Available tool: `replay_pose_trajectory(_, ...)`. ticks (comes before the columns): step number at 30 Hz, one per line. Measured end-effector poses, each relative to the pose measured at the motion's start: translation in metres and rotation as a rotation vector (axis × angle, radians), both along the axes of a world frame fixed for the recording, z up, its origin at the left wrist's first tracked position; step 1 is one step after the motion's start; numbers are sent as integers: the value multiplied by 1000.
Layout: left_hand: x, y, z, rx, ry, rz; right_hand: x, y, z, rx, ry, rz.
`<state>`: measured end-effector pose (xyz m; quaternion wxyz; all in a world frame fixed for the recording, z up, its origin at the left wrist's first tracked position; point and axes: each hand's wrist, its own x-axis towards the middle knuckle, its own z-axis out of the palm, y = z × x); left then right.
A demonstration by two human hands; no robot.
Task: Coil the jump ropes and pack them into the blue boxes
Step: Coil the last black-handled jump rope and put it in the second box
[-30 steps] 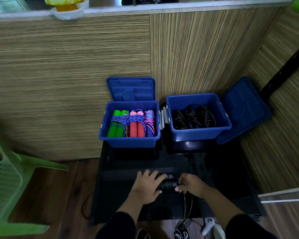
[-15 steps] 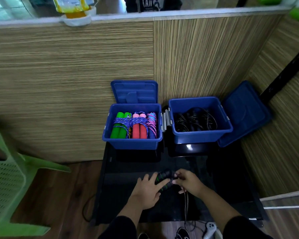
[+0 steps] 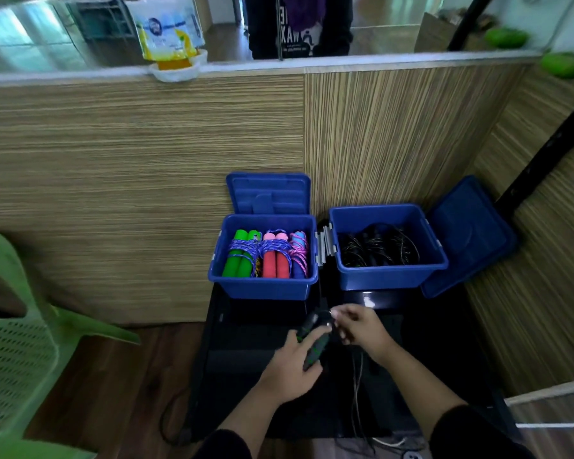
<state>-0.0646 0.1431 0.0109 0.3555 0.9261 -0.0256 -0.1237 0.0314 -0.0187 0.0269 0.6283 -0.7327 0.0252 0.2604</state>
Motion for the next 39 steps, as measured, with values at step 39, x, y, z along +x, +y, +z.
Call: replay_pose_trajectory(39, 80, 142, 120, -43, -527, 384, 4, 27, 110, -351, -603, 520)
